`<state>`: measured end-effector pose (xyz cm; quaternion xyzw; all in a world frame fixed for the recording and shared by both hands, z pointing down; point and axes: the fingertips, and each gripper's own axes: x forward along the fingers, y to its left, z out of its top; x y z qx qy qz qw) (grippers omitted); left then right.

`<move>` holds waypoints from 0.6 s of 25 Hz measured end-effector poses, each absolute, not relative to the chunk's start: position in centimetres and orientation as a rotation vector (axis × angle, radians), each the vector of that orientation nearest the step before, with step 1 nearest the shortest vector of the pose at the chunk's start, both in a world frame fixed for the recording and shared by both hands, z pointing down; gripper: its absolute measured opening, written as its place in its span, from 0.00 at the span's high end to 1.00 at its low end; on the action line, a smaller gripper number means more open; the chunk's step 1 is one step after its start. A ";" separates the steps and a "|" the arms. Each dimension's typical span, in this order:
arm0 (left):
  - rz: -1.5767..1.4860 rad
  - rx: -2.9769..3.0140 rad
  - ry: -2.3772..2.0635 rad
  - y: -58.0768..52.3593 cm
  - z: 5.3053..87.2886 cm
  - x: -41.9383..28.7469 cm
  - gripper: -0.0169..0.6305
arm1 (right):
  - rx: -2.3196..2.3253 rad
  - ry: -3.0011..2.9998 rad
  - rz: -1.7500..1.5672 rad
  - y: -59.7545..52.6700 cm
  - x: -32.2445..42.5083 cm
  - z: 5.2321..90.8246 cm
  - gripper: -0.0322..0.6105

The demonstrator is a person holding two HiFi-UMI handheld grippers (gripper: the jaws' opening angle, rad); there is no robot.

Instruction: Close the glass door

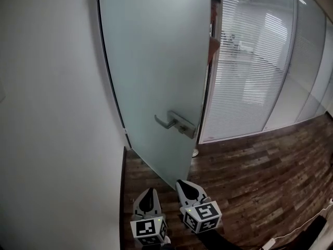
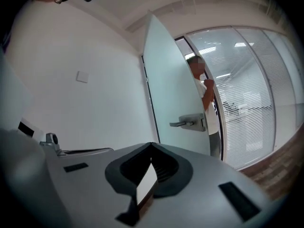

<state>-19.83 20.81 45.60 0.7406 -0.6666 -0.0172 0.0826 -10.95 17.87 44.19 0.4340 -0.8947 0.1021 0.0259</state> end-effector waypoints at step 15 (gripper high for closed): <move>-0.064 2.290 -1.838 12.9 47.2 -24.3 0.97 | 1.493 -2.661 0.323 10.7 -14.8 45.2 0.96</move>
